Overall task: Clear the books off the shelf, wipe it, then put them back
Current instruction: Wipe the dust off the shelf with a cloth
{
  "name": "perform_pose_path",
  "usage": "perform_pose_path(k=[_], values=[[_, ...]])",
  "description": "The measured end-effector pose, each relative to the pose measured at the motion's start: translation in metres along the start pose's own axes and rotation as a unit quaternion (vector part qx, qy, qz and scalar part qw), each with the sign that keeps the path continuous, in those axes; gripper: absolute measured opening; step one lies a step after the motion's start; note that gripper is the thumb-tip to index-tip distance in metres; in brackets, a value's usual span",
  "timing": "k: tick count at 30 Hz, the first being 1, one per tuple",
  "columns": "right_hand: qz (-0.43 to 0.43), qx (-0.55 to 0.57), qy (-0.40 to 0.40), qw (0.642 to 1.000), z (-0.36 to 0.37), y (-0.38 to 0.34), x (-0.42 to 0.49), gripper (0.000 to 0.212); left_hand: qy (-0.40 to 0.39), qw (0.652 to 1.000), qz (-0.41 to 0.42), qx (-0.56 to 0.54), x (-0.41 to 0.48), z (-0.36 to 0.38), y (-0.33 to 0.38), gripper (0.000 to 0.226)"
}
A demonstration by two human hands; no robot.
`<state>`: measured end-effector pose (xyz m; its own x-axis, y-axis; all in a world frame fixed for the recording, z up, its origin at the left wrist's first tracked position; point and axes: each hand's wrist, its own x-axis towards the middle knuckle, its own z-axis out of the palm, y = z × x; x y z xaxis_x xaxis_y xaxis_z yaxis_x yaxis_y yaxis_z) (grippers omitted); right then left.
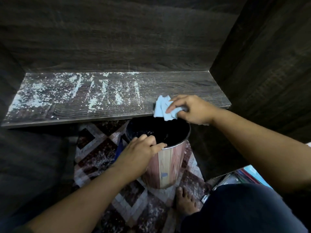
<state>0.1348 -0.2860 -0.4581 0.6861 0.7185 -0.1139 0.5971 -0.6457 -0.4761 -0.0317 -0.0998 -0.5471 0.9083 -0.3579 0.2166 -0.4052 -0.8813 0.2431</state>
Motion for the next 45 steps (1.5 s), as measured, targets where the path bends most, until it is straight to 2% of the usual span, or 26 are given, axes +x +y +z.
perform_pose_path(k=[2,5,6,8,10,12,14,15,17,19,21,24,26,28,29,31,37,40,42,45], values=[[0.038,0.030,0.030,0.998,-0.012,0.004,-0.011,0.035,0.002,1.000,-0.001,-0.002,0.000,-0.002,0.001,0.073],[0.096,-0.010,0.196,0.976,-0.024,0.038,-0.006,0.032,0.001,1.000,-0.004,-0.003,0.000,-0.002,0.001,0.072],[0.142,-0.040,0.227,0.963,-0.025,0.053,-0.002,0.034,-0.003,1.000,-0.006,-0.002,0.000,-0.003,0.001,0.072],[0.264,-0.086,0.199,0.940,-0.024,0.080,0.005,0.050,-0.012,1.000,-0.007,0.000,0.002,-0.004,0.003,0.073],[0.339,-0.095,0.155,0.923,-0.015,0.091,0.011,0.058,-0.027,1.000,-0.007,-0.002,0.003,-0.005,0.005,0.073],[0.325,-0.111,0.157,0.926,-0.003,0.084,0.018,0.061,-0.022,1.000,-0.009,0.003,0.004,-0.004,0.005,0.073],[0.257,-0.127,0.158,0.945,0.006,0.060,0.024,0.069,-0.010,1.000,-0.013,0.007,0.004,-0.002,0.004,0.073],[0.214,-0.124,0.144,0.958,0.012,0.050,0.027,0.064,-0.009,1.000,-0.013,0.010,0.004,-0.001,0.003,0.074],[0.126,-0.072,0.117,0.982,0.019,0.030,0.030,0.047,-0.008,1.000,-0.007,0.014,0.004,-0.001,0.004,0.074],[0.065,0.038,0.141,0.987,0.020,0.016,0.031,0.038,-0.004,1.000,-0.004,0.015,0.003,-0.002,0.004,0.075],[0.078,0.118,0.209,0.968,0.012,0.012,0.034,0.037,0.007,1.000,-0.003,0.016,0.001,-0.001,0.002,0.075],[0.136,0.123,0.284,0.941,-0.005,0.023,0.052,0.038,0.017,1.000,-0.004,0.008,-0.003,0.000,0.000,0.075],[0.176,0.096,0.259,0.945,-0.006,0.030,0.069,0.043,0.018,1.000,-0.001,-0.001,-0.006,-0.001,0.000,0.075],[0.219,0.004,0.187,0.958,0.005,0.030,0.084,0.052,0.016,1.000,0.003,-0.009,-0.008,-0.002,0.001,0.073],[0.220,-0.051,0.159,0.961,0.012,0.027,0.089,0.053,0.016,1.000,0.004,-0.012,-0.008,-0.002,0.002,0.072],[0.170,-0.104,0.141,0.970,0.024,0.016,0.099,0.050,0.020,1.000,0.005,-0.014,-0.008,-0.003,0.002,0.072],[0.056,0.035,0.098,0.993,0.028,-0.003,0.094,0.040,0.022,1.000,0.002,-0.014,-0.009,-0.005,-0.001,0.072],[0.028,0.049,0.074,0.996,0.027,-0.015,0.059,0.041,0.024,1.000,0.000,-0.013,-0.010,-0.008,-0.002,0.071],[0.035,0.060,0.035,0.997,0.016,-0.023,0.031,0.041,0.019,1.000,-0.003,-0.011,-0.010,-0.008,-0.002,0.071],[0.098,0.100,-0.029,0.990,-0.008,-0.031,-0.009,0.045,0.002,1.000,-0.006,0.008,-0.010,-0.007,0.001,0.070]])
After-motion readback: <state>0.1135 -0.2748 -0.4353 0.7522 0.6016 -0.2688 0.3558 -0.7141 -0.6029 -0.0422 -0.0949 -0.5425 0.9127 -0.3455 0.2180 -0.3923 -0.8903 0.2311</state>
